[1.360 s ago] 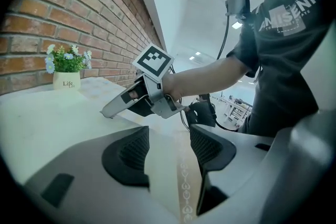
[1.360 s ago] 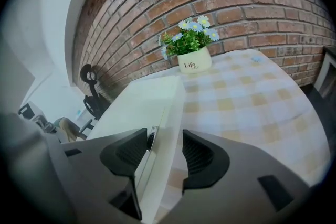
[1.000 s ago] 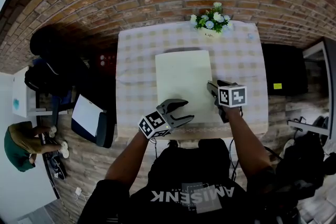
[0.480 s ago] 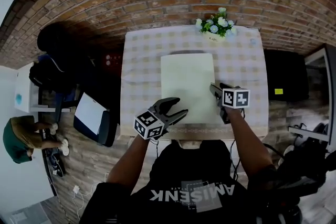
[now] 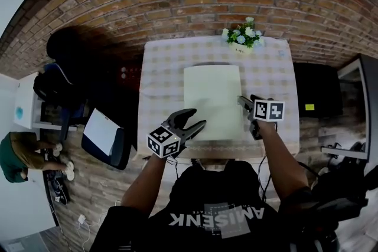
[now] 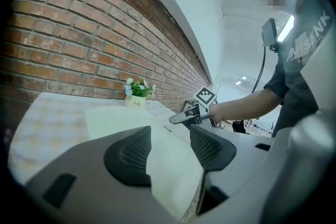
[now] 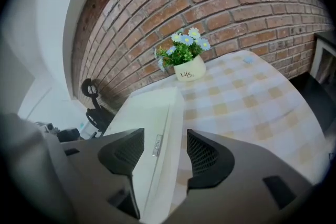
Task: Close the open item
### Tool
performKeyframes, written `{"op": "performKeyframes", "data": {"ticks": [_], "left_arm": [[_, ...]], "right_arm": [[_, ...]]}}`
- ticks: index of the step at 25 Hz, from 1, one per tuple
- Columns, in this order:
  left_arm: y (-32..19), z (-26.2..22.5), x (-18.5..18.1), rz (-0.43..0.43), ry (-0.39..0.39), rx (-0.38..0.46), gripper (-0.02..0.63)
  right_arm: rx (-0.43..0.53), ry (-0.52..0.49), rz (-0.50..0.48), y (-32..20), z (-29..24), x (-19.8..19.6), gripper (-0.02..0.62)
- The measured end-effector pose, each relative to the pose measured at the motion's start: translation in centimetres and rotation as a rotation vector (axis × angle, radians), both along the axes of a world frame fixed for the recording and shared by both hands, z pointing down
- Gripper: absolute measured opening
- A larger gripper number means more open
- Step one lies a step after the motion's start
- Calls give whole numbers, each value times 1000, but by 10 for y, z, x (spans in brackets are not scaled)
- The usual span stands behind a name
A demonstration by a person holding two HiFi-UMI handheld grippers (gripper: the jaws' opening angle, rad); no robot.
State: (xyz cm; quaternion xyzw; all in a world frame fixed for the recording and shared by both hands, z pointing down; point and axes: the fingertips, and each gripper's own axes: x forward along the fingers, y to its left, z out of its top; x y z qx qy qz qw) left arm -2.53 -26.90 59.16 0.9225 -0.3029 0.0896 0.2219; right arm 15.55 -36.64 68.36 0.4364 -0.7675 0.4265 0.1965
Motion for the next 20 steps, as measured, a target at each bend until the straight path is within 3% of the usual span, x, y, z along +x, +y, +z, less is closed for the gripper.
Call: {"op": "performKeyframes", "data": {"ticks": [6, 12, 16, 20], "left_arm": [[-8, -36, -21, -84, 58, 75, 236], [-24, -76, -38, -170, 61, 149, 235], [-28, -96, -46, -198, 65, 173, 232], [-29, -120, -57, -256, 57, 224, 171]], "right_arm": [[132, -23, 35, 0, -62, 6, 256], [303, -53, -2, 5, -139, -3, 242], [362, -52, -6, 13, -168, -6, 239], [433, -68, 4, 25, -201, -6, 191]]}}
